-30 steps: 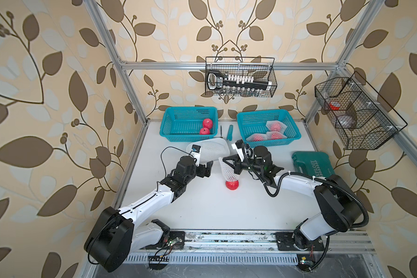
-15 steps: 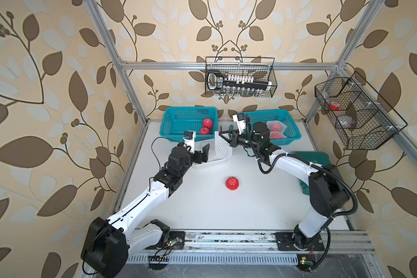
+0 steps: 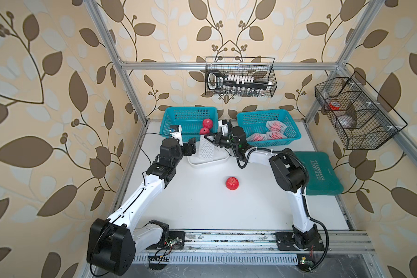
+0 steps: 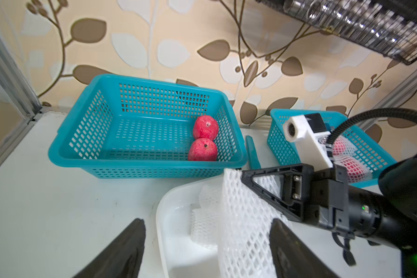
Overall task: Remove foam nets from apples
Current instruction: Place the foam net into the storage box.
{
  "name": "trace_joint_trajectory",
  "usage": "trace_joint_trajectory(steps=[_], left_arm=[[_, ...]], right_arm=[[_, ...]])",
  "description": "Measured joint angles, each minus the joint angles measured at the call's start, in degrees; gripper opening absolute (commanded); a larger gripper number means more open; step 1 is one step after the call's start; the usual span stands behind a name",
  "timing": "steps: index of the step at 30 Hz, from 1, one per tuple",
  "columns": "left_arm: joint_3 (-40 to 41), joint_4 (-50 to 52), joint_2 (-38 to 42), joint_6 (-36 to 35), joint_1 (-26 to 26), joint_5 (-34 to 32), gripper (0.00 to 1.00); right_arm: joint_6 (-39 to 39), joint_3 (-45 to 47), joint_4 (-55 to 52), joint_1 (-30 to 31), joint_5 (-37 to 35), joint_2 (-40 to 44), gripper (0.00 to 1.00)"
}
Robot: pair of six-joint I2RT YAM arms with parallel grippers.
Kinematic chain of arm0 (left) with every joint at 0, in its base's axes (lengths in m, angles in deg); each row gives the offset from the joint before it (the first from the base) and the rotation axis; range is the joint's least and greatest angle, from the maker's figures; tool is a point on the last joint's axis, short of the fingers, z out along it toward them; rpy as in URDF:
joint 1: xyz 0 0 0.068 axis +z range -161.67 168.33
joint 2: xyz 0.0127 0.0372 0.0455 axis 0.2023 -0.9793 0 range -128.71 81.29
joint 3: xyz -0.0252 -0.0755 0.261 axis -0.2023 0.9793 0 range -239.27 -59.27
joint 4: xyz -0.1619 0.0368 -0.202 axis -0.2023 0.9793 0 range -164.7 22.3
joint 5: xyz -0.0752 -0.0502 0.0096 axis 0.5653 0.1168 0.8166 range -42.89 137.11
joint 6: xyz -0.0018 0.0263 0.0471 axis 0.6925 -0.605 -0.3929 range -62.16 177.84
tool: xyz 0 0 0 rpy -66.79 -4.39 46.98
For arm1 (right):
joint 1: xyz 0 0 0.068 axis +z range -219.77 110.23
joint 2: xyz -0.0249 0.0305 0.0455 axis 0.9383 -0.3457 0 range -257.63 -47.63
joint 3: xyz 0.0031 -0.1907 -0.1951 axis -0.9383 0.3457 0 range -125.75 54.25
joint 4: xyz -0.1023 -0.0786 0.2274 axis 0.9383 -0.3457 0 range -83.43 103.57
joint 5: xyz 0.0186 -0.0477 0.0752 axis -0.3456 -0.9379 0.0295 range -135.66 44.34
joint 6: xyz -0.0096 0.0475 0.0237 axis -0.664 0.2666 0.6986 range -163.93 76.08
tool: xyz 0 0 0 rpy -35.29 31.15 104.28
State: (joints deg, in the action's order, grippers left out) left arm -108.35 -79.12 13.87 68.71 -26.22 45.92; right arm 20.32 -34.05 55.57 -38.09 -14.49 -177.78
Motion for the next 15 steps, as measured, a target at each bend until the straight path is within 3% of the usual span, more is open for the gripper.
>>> trace_joint_trajectory(steps=[2,5,10,15], left_arm=[[-3.0,1.9,-3.6,-0.8,0.0,1.4,0.78],[-6.5,4.4,-8.2,-2.5,0.4,3.5,0.66],[-8.0,7.1,-11.7,-3.4,3.3,6.4,0.66],[-8.1,7.7,-13.2,-3.5,5.6,7.5,0.66]], right_arm=[[2.6,-1.9,1.2,0.4,-1.4,-2.2,0.00],[4.8,-4.4,1.3,1.4,-3.4,-4.7,0.00],[5.0,-7.0,-0.4,3.3,-6.3,-6.1,0.00],[2.0,-7.6,-3.2,4.3,-9.4,-6.5,0.18]])
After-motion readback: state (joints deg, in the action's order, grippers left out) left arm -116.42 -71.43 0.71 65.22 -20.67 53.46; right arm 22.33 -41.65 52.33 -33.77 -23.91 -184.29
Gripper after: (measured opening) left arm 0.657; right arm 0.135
